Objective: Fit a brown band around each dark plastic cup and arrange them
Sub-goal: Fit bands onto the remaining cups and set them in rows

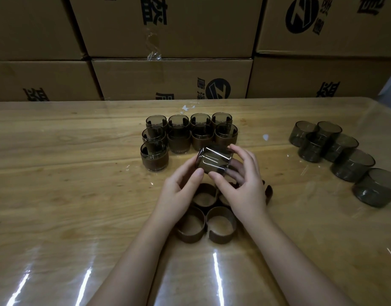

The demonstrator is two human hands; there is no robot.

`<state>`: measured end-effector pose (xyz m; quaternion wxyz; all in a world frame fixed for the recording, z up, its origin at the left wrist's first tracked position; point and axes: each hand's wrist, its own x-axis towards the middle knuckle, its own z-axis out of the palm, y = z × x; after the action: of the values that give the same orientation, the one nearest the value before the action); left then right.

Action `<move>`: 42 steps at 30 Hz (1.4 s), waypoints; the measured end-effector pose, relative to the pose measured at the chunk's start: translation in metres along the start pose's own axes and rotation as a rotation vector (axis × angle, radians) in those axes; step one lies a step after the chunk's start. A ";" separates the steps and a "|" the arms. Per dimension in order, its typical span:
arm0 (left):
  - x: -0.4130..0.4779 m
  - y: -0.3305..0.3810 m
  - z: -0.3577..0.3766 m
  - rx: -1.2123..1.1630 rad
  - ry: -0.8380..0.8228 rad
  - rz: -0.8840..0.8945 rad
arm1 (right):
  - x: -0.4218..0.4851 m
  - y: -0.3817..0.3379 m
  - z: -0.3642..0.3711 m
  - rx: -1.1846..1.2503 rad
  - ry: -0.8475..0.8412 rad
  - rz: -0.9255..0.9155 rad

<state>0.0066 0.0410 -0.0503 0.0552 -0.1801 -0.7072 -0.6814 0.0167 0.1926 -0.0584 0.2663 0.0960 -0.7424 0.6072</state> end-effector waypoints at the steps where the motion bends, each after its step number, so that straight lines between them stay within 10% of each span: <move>1: 0.000 0.000 0.000 -0.014 -0.004 -0.002 | -0.001 -0.001 0.000 -0.008 -0.018 -0.010; 14: 0.001 -0.002 0.003 -0.061 0.035 0.023 | -0.005 -0.004 0.001 -0.426 -0.081 -0.157; 24: 0.001 -0.008 0.001 0.021 0.028 0.009 | -0.003 -0.002 0.001 -0.205 0.090 0.045; 42: -0.002 0.006 0.001 0.083 0.049 0.113 | -0.012 -0.020 0.006 -0.129 -0.238 -0.015</move>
<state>0.0104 0.0419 -0.0457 0.1183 -0.2005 -0.7219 -0.6516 0.0345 0.1797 -0.0487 0.1867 0.1557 -0.8054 0.5406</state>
